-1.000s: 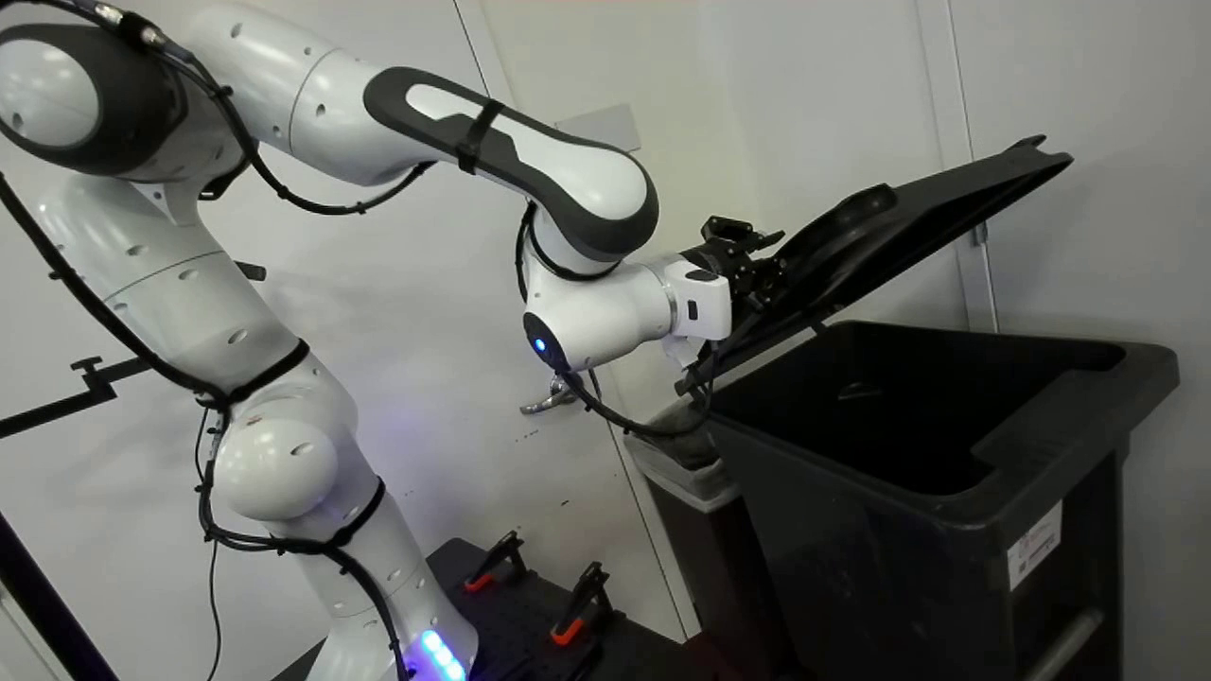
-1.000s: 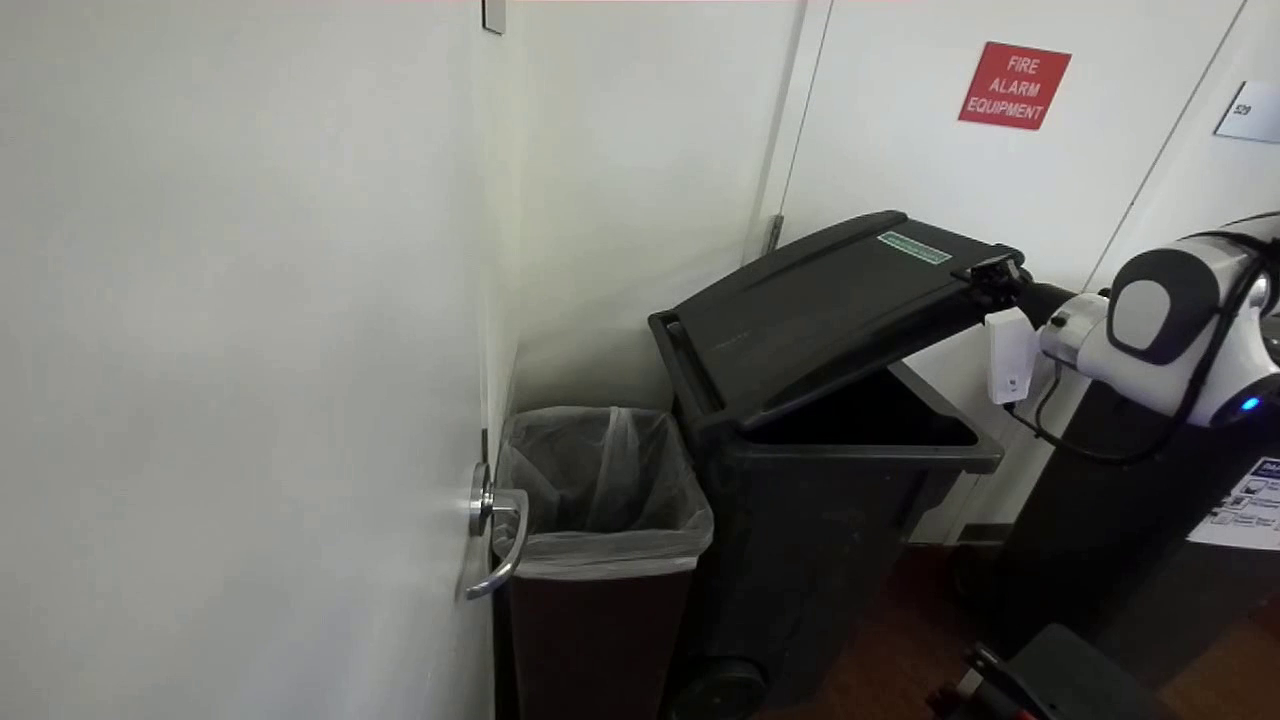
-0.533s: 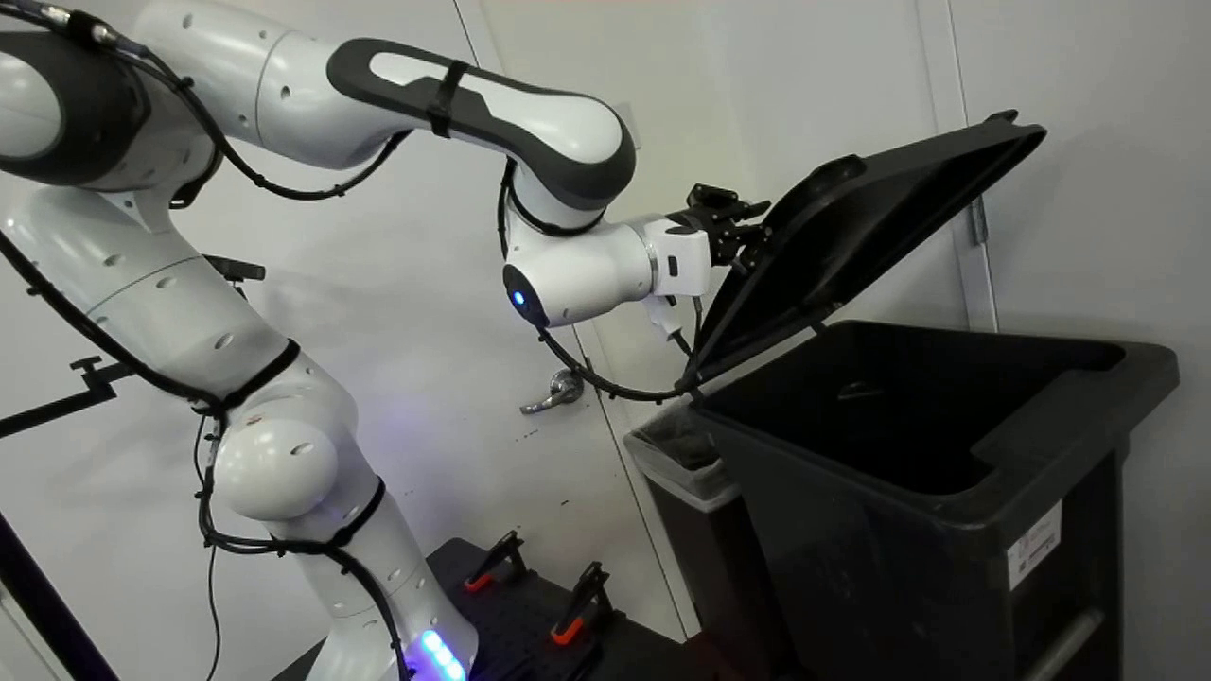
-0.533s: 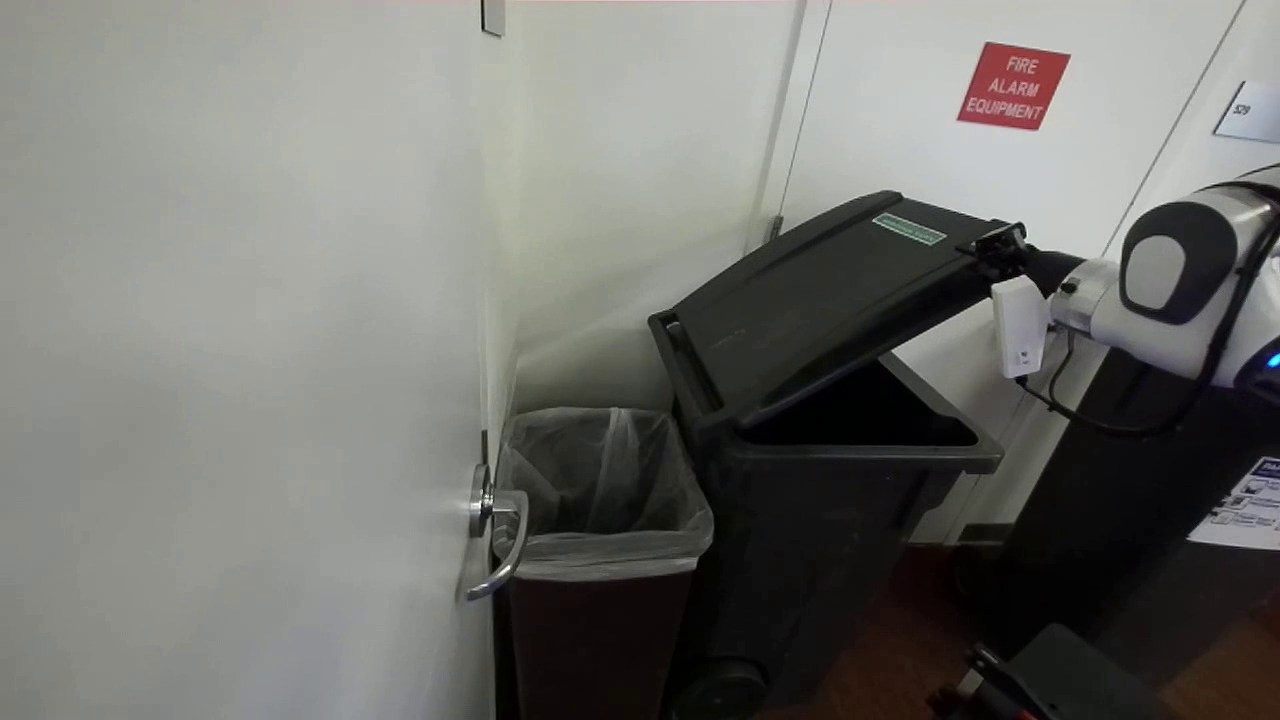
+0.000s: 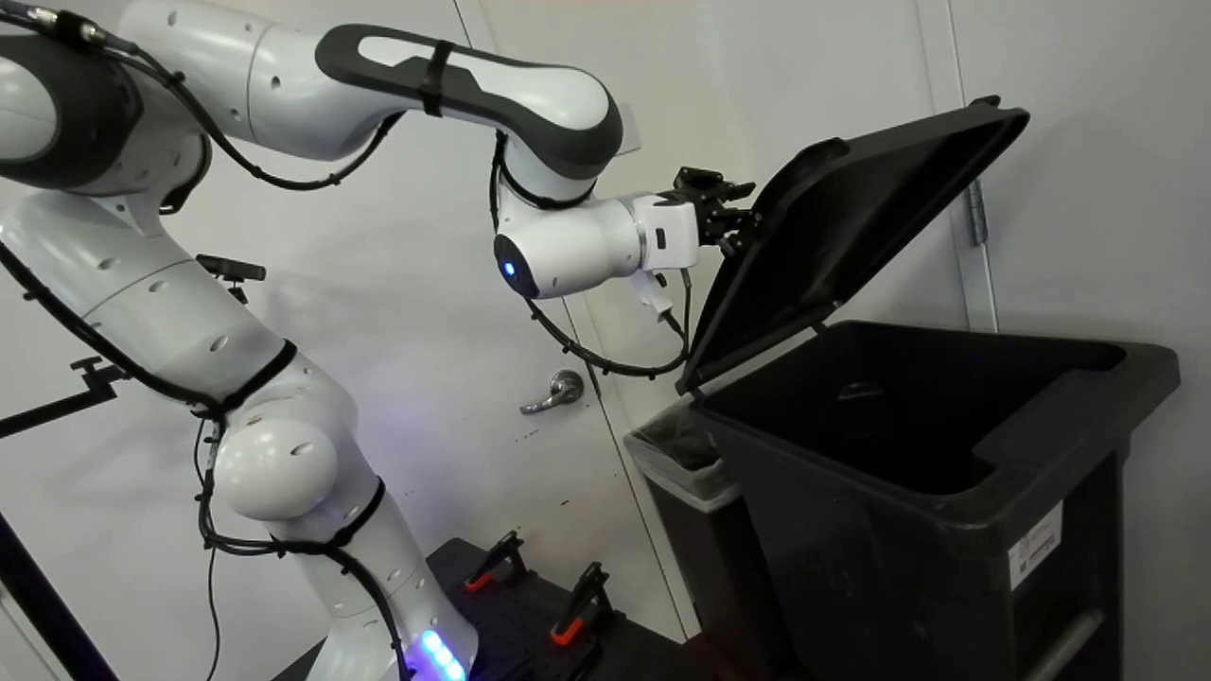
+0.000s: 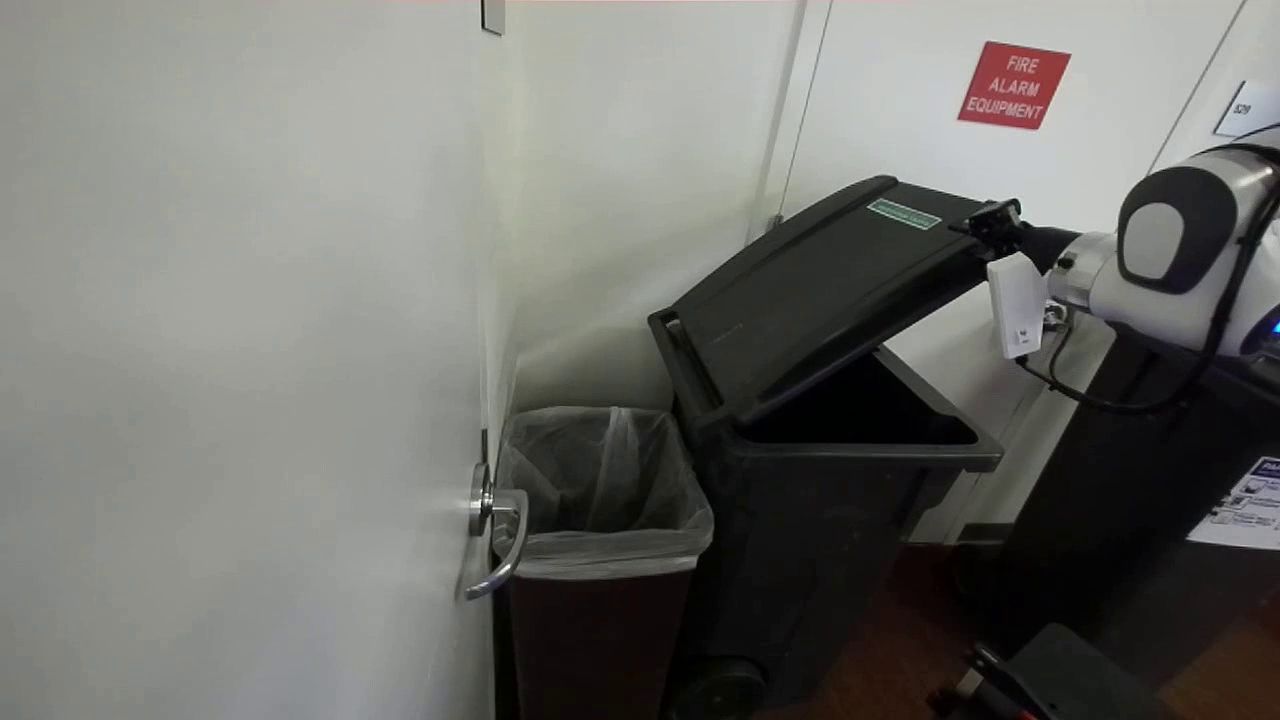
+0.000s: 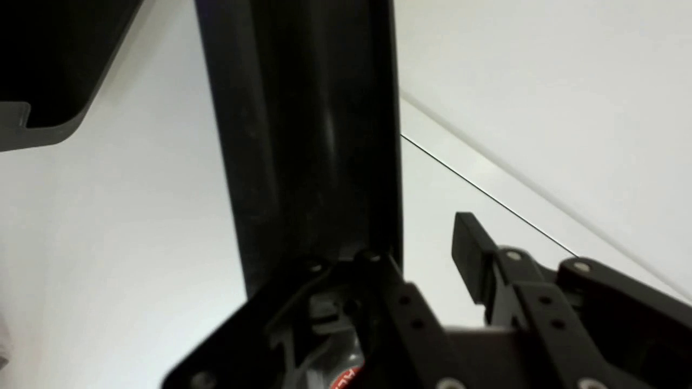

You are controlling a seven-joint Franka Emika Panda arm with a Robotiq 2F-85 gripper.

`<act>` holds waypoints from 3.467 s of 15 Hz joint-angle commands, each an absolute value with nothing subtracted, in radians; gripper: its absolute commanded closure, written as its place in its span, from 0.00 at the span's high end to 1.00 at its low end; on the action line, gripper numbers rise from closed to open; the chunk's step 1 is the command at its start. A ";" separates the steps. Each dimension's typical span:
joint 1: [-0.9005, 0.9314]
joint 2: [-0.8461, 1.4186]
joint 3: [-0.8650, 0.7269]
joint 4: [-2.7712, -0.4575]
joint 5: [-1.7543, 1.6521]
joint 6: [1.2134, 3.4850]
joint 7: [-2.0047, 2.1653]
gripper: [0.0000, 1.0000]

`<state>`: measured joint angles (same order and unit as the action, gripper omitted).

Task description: Open the bin

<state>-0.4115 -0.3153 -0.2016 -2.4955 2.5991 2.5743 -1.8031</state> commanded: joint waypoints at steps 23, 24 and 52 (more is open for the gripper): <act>-0.618 -0.464 0.368 -2.333 2.597 2.913 -1.963 0.05; -0.631 -0.468 0.385 -2.333 2.597 2.913 -1.963 0.05; -1.227 -0.799 1.215 -2.136 2.547 2.971 -1.972 0.01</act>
